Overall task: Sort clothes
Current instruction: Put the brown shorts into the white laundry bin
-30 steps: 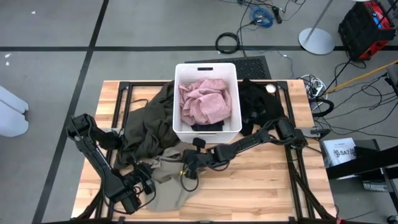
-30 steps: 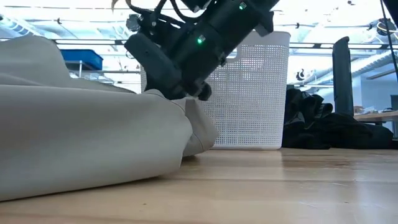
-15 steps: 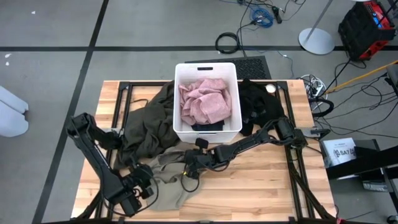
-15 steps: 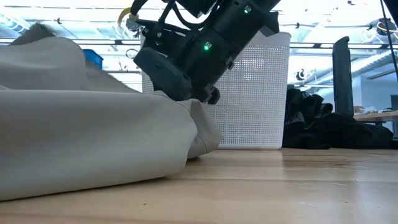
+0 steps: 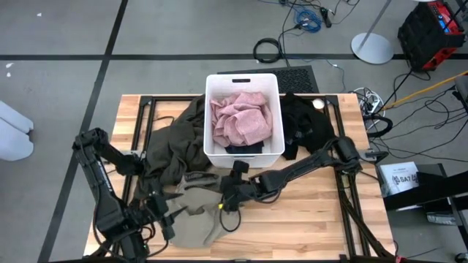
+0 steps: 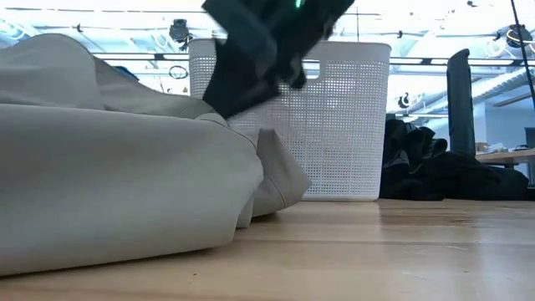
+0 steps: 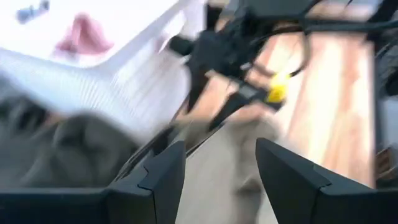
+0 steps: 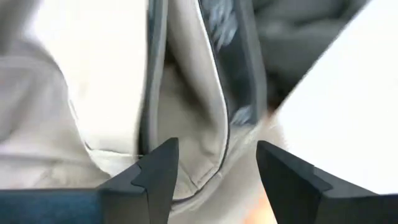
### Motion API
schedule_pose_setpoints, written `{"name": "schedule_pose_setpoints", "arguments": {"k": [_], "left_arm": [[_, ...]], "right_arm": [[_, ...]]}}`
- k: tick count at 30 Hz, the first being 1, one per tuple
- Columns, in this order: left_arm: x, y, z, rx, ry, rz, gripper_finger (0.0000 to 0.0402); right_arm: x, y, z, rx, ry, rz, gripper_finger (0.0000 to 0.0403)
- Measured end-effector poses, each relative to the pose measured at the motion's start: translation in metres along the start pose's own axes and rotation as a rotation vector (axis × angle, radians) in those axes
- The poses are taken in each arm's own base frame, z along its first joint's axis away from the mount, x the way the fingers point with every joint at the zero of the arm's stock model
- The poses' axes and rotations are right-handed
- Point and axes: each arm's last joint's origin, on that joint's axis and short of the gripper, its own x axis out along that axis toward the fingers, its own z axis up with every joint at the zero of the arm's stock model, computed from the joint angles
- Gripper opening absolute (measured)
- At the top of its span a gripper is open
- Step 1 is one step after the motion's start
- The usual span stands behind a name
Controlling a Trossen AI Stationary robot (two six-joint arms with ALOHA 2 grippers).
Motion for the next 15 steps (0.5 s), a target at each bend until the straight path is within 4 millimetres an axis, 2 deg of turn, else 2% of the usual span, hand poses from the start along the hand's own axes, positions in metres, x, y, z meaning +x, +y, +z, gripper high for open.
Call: {"name": "schedule_pose_setpoints", "arguments": {"k": [5, 9, 15], "left_arm": [[0.001, -0.016, 0.001, -0.01, -0.065, -0.065, 0.0205], [0.002, -0.016, 0.002, -0.052, -0.033, -0.075, 0.0205], [0.006, -0.019, -0.005, -0.16, -0.019, -0.088, 0.0205]], "right_arm": [[-0.034, -0.002, 0.015, -0.041, -0.08, -0.079, 0.0195], [-0.058, -0.002, 0.021, -0.052, -0.108, -0.067, 0.0195], [-0.081, -0.005, 0.026, -0.059, -0.135, -0.092, 0.0195]]}}
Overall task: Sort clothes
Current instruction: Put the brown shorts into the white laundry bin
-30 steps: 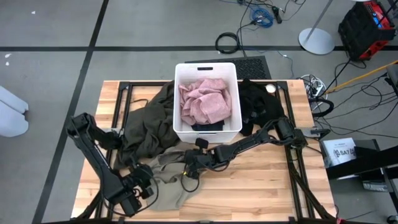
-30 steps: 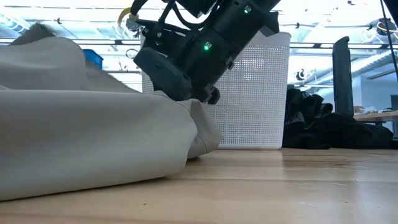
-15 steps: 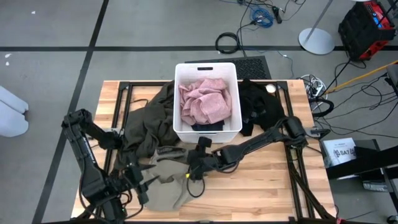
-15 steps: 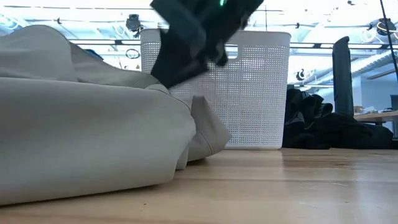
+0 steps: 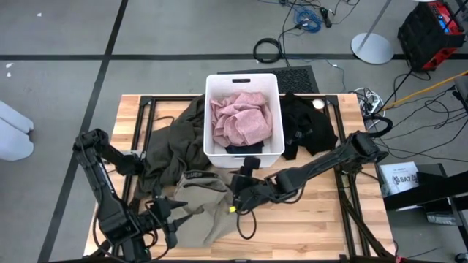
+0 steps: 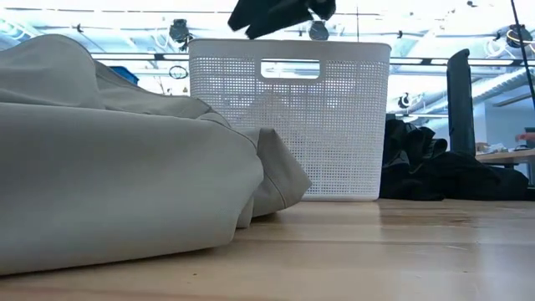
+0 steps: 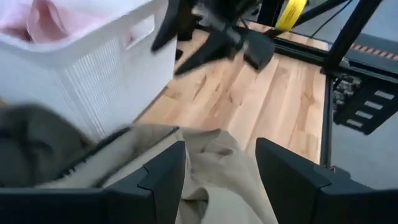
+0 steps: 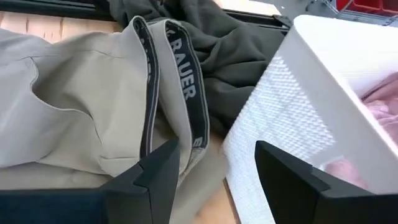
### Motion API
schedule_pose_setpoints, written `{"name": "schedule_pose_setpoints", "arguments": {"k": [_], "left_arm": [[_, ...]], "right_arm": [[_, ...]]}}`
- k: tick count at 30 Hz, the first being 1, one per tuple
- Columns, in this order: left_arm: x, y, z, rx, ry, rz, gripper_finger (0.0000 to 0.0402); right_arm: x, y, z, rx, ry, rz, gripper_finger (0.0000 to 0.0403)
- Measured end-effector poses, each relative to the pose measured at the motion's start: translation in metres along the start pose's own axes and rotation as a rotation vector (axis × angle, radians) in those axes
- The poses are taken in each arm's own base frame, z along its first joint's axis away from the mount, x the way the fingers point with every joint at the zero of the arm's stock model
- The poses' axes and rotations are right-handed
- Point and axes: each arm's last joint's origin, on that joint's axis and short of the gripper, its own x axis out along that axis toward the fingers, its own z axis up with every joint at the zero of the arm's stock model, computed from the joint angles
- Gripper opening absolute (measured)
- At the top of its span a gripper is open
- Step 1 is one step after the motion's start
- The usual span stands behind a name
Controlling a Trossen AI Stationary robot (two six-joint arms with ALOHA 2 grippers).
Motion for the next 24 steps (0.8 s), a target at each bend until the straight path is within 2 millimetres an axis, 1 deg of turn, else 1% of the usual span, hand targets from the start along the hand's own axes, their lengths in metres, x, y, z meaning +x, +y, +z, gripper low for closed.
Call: {"name": "schedule_pose_setpoints", "arguments": {"k": [4, 6, 12, 15, 18, 21, 24], "left_arm": [[0.004, 0.003, -0.014, -0.151, 0.115, 0.009, 0.0205], [0.005, 0.005, -0.021, -0.199, 0.163, 0.017, 0.0205], [0.014, 0.004, -0.045, -0.179, 0.201, 0.06, 0.0205], [0.019, 0.004, -0.055, -0.196, 0.234, 0.093, 0.0205], [0.025, 0.006, -0.066, -0.25, 0.232, 0.132, 0.0205], [0.029, 0.007, -0.074, -0.263, 0.23, 0.17, 0.0205], [0.037, 0.012, -0.078, -0.26, 0.245, 0.254, 0.0205]], "right_arm": [[-0.016, -0.001, 0.005, 0.004, -0.022, 0.021, 0.0194], [-0.024, 0.0, 0.007, 0.002, -0.031, 0.037, 0.0194], [-0.053, 0.007, 0.012, 0.01, -0.079, 0.099, 0.0194], [-0.065, 0.01, 0.013, 0.008, -0.097, 0.127, 0.0194], [-0.076, 0.01, 0.015, 0.014, -0.116, 0.149, 0.0194], [-0.082, 0.011, 0.016, 0.02, -0.128, 0.157, 0.0194], [-0.084, 0.012, 0.015, 0.017, -0.129, 0.161, 0.0194]]}}
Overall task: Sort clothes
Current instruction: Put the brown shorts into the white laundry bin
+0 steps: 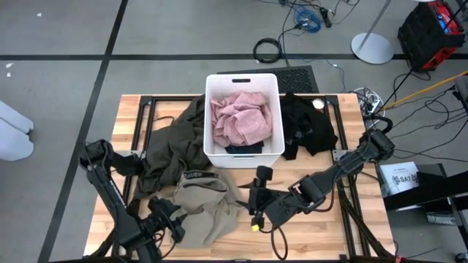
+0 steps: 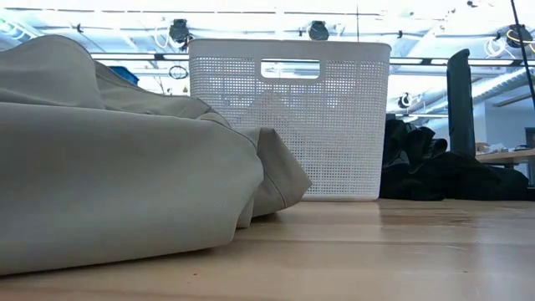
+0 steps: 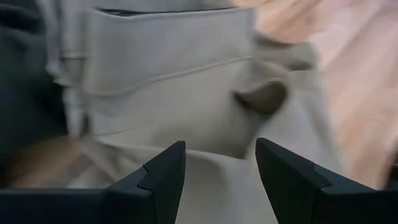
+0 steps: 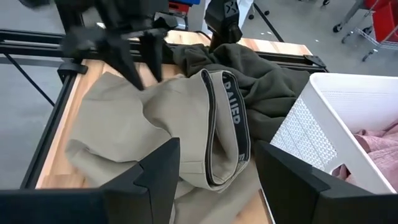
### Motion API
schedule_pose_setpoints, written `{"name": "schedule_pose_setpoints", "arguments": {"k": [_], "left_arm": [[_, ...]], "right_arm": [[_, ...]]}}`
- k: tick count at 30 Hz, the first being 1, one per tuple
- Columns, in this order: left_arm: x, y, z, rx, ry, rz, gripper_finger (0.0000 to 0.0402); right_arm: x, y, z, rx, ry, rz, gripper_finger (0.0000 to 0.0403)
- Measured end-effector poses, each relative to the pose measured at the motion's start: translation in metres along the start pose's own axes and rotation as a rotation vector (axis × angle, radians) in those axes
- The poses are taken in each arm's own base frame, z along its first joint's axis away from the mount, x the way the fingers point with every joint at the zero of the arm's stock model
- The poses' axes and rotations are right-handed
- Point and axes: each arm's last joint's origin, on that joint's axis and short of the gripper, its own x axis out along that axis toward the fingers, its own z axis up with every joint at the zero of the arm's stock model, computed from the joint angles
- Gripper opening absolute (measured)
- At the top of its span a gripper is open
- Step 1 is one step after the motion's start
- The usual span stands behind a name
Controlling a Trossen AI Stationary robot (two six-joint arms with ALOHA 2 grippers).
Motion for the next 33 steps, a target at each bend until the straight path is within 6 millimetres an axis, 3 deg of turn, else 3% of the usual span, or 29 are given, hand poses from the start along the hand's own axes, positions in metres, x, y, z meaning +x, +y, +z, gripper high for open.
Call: {"name": "schedule_pose_setpoints", "arguments": {"k": [4, 10, 16, 23, 29, 33], "left_arm": [[0.016, 0.005, 0.0, 0.011, 0.044, 0.168, 0.0205], [0.035, 0.003, 0.003, 0.033, 0.089, 0.278, 0.0205], [0.043, 0.009, 0.013, -0.011, 0.091, 0.401, 0.0205], [0.049, 0.009, 0.019, -0.138, 0.076, 0.427, 0.0205], [0.049, 0.008, 0.018, 0.036, 0.116, 0.419, 0.0205], [0.049, 0.008, 0.018, 0.064, 0.121, 0.419, 0.0205]], "right_arm": [[-0.001, 0.0, 0.0, 0.003, -0.002, 0.001, 0.0194], [-0.001, 0.0, 0.0, 0.0, 0.002, 0.002, 0.0194], [-0.001, 0.0, 0.0, -0.001, 0.004, 0.006, 0.0194], [-0.001, 0.0, -0.001, -0.006, 0.01, 0.007, 0.0194], [-0.001, 0.0, -0.001, -0.006, 0.01, 0.007, 0.0194], [-0.001, 0.0, -0.001, -0.007, 0.01, 0.007, 0.0194]]}}
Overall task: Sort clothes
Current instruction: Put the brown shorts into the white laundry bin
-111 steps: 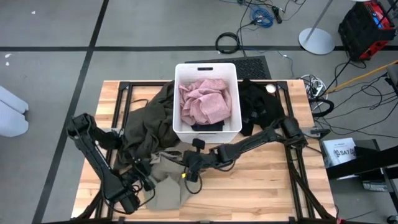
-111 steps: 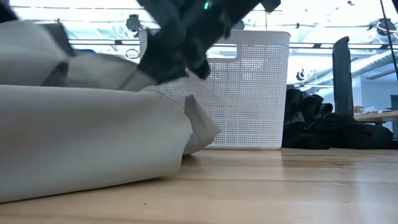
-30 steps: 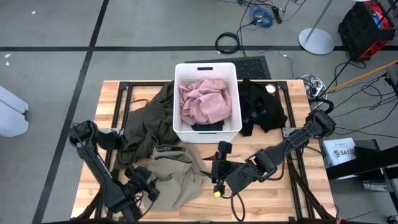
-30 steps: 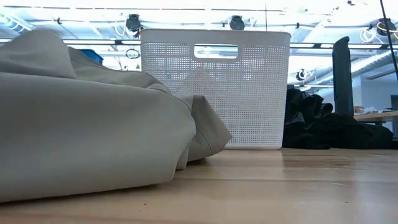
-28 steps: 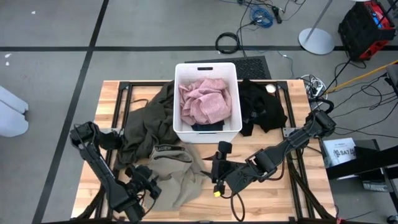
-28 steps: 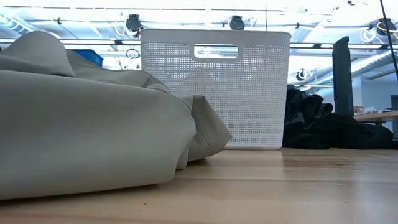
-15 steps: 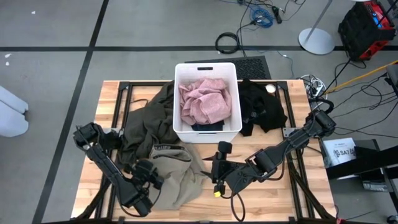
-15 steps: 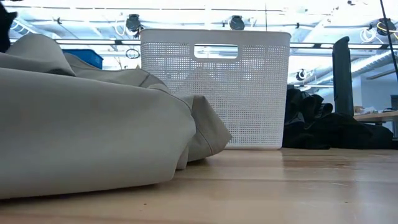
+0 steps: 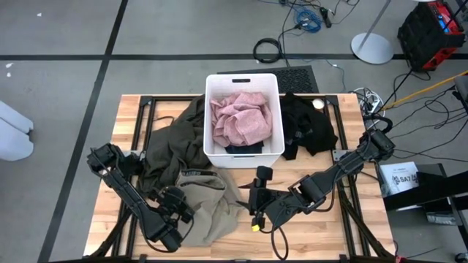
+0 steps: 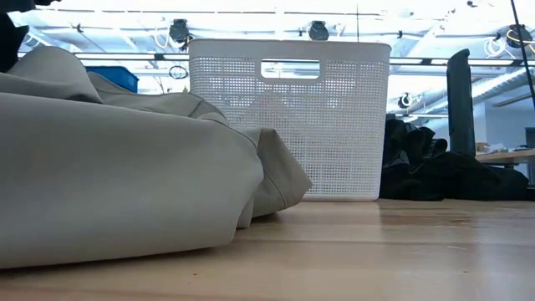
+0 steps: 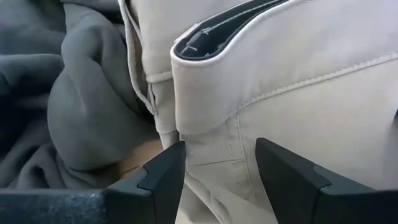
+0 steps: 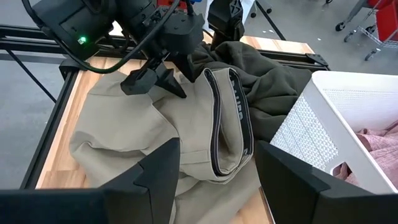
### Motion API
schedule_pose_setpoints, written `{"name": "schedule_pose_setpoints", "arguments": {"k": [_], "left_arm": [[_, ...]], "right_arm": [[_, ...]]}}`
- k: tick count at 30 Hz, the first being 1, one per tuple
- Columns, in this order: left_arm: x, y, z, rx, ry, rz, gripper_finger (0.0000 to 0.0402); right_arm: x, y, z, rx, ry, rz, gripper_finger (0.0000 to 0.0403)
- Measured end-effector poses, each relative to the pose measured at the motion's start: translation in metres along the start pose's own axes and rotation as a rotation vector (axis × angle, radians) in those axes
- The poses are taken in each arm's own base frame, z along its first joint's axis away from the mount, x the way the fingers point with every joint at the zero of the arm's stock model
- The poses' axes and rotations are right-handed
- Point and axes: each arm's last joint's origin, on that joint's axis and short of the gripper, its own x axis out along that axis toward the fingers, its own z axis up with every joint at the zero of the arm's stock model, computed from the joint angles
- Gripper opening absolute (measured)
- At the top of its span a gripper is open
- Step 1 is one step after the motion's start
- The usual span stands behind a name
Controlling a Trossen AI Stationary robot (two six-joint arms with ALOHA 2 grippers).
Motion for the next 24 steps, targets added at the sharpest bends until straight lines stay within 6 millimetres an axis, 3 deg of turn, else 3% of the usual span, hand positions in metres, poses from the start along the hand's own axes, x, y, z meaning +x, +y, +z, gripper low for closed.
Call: {"name": "schedule_pose_setpoints", "arguments": {"k": [14, 24], "left_arm": [[0.006, -0.006, 0.004, -0.045, 0.069, 0.011, 0.0212], [0.011, -0.004, 0.011, -0.083, 0.139, 0.097, 0.0298]], "right_arm": [[0.0, 0.0, 0.0, -0.003, 0.004, -0.001, 0.0194], [0.0, 0.0, -0.001, -0.005, 0.006, -0.002, 0.0194]]}}
